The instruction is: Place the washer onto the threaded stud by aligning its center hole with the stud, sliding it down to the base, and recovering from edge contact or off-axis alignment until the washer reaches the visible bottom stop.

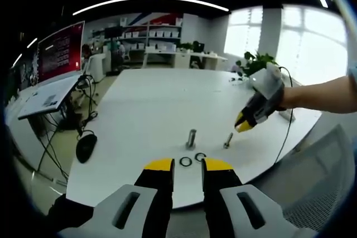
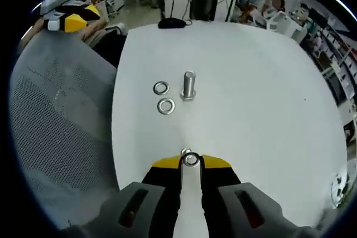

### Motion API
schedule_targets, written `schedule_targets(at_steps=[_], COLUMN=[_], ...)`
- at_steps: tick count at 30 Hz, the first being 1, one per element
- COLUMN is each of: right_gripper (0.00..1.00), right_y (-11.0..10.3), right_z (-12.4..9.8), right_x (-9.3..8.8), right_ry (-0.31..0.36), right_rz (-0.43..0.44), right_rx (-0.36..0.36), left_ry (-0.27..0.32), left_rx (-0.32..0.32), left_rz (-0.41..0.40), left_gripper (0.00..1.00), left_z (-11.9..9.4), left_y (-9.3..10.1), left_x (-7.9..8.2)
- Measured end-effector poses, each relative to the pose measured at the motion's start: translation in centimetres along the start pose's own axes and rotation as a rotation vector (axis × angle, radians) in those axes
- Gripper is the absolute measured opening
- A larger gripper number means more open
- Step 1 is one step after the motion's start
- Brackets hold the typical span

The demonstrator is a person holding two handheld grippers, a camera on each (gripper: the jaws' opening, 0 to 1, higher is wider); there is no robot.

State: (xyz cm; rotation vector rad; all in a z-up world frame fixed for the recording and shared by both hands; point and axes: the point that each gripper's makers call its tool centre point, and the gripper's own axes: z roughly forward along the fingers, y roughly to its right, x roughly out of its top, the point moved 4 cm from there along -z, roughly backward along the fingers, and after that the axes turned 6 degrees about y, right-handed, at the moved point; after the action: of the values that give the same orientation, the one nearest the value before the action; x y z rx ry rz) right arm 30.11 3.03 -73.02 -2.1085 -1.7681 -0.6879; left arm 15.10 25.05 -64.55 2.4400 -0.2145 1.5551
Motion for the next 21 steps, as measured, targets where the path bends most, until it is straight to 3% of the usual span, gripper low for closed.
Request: schedule_targets(at_steps=[21], right_gripper=[0.13], right_y=[-0.3], right_z=[2.2], right_x=[0.5], right_ry=[-0.158], right_rz=[-0.106], right_rx=[0.09], left_ry=[0.011], left_rx=[0.003], left_rz=[-0.006], left_gripper=[0.17], left_z=[-0.1], left_y=[-0.1], left_x=[0.1])
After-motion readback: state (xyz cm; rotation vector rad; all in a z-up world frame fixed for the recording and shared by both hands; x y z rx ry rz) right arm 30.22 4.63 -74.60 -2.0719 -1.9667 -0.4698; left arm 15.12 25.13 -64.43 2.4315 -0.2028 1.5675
